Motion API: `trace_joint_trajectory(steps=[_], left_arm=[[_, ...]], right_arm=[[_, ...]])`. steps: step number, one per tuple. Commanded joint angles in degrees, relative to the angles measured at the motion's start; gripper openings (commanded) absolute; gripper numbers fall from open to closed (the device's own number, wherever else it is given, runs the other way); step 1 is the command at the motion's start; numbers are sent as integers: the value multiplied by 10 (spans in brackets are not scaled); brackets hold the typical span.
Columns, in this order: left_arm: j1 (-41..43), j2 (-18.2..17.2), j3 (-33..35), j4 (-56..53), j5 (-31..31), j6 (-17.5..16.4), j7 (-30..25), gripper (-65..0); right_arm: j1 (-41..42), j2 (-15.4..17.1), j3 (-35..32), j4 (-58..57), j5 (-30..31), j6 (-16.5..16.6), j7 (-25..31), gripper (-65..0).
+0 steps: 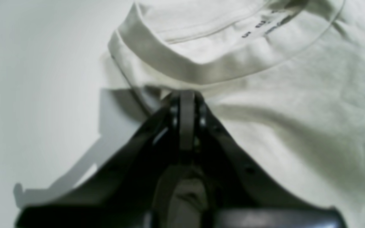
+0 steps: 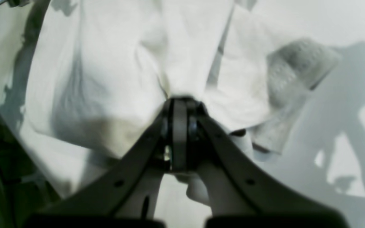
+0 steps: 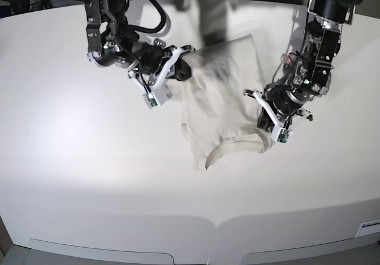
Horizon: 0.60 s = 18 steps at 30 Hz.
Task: Fold the T-shirt properly
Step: 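Pull the shirt apart with both grippers, spreading it on the table, then release the shirt and raise both grippers away from it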
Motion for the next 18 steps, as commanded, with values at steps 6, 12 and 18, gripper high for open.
trace_joint_trajectory(steps=[6, 12, 18], left_arm=[[-23, -5, -3, 5, 4, 9, -3, -650], [-30, -18, -3, 9, 4, 16, -5, -650], [-20, -72, -3, 55, -44, 59, 13, -650]], right_arm=[[2, -27, -9, 5, -17, 5, -7, -650], [2, -25, -18, 29, -61, 5, 9, -650], [-2, 8, 40, 96, -39, 5, 9, -650]])
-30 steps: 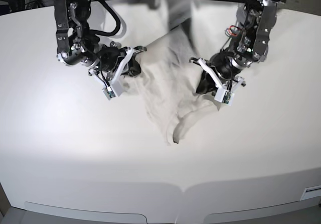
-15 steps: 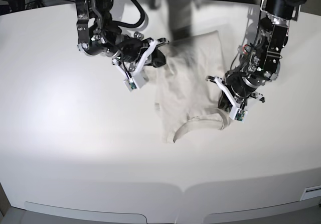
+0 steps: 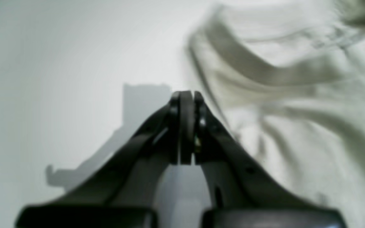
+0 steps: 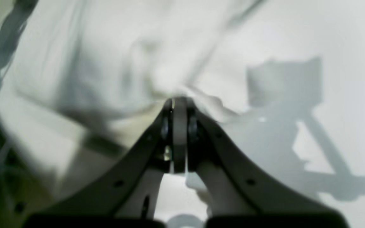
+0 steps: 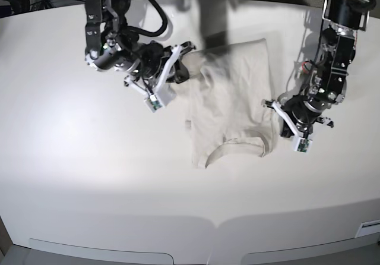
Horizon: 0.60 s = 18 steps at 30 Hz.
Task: Fold the T-shirt properly
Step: 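Release the shirt and raise both grippers away from it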
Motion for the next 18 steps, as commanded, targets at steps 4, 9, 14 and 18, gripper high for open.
trace_joint_trajectory(steps=[4, 9, 14, 18], left_arm=[[29, -44, -3, 77, -30, 4, -5, -650], [102, -62, -3, 178, -19, 48, 31, -650], [184, -64, -3, 253, 13, 70, 51, -650], [241, -64, -3, 274, 13, 72, 54, -650]], right_arm=[[-17, 26, 52, 35, 24, 5, 11, -650], [-63, 33, 126, 76, 44, 5, 6, -650], [-100, 34, 197, 111, 115, 5, -60, -650], [-129, 34, 250, 128, 155, 5, -80, -650]])
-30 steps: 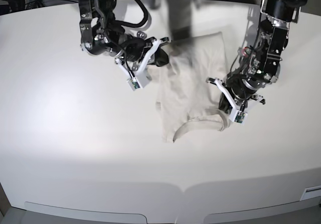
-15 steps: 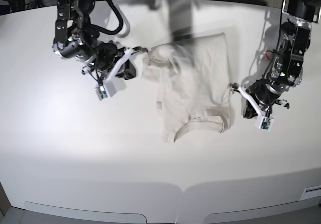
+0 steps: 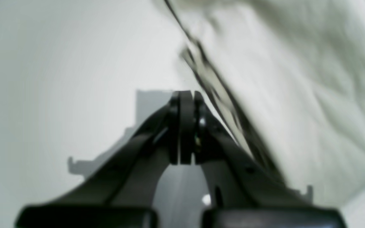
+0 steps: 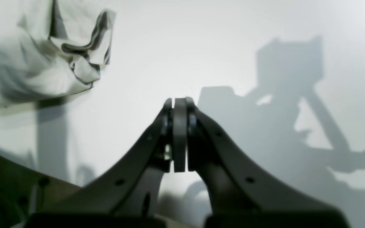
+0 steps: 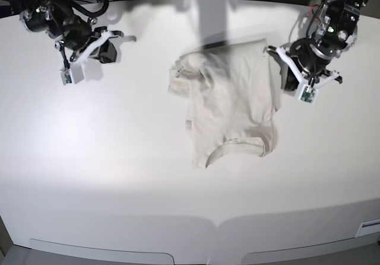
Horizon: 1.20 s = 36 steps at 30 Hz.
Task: Fold the T-shirt properly
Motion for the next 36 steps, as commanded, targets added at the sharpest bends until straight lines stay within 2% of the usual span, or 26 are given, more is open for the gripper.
trace_joint_trajectory(steps=[1, 5, 11, 19, 32, 36], left_arm=[[12, -6, -5, 13, 0, 3, -11, -650], [69, -5, -28, 14, -2, 3, -26, -650], [169, -5, -114, 71, -5, 3, -50, -650], [264, -4, -199, 120, -43, 2, -53, -650], [389, -1, -213, 118, -16, 2, -52, -650], [404, -1, -213, 81, -11, 2, -64, -650]], right_arm=[[-8, 5, 13, 17, 19, 4, 5, -650], [-40, 5, 51, 30, 60, 4, -17, -650], [-73, 8, 82, 30, 105, 4, -46, -650], [-116, 8, 84, 30, 105, 4, -69, -650], [-227, 8, 84, 30, 92, 4, -72, -650], [-251, 7, 84, 26, 85, 4, -70, -650]])
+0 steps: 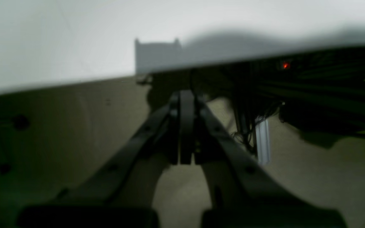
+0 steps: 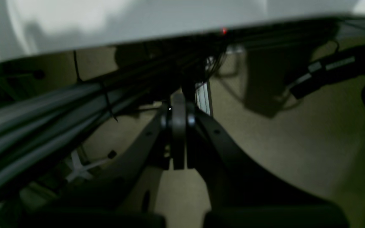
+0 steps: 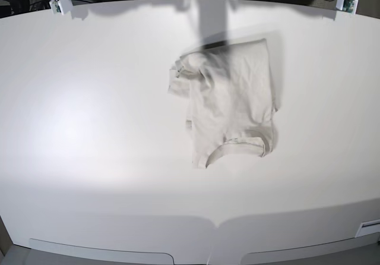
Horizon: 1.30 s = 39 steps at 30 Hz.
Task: Fold the T-shirt properly
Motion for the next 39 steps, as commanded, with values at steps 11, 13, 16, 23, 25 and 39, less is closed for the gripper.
trace_joint_trajectory(steps=[11, 13, 16, 23, 25, 39], left_arm=[[-1, 9, -4, -247, 1, -74, -142, -650], [-24, 25, -4, -300, 2, -111, -149, -650], [-74, 52, -4, -388, 3, -154, -153, -650], [-194, 92, -4, -606, 93, -176, -256, -650], [-221, 92, -4, -661, 93, -176, -292, -650], [-395, 126, -4, -876, 91, -177, -318, -650]], right_arm=[[-52, 0, -39, -149, -110, 3, 134, -650], [-45, 4, -64, -202, -154, 3, 189, -650], [-24, 22, -108, -276, -194, 3, 226, -650], [69, 78, -200, -429, -204, 3, 264, -650], [101, 87, -218, -475, -230, 3, 285, -650], [313, 97, -324, -801, -386, -81, 549, -650]])
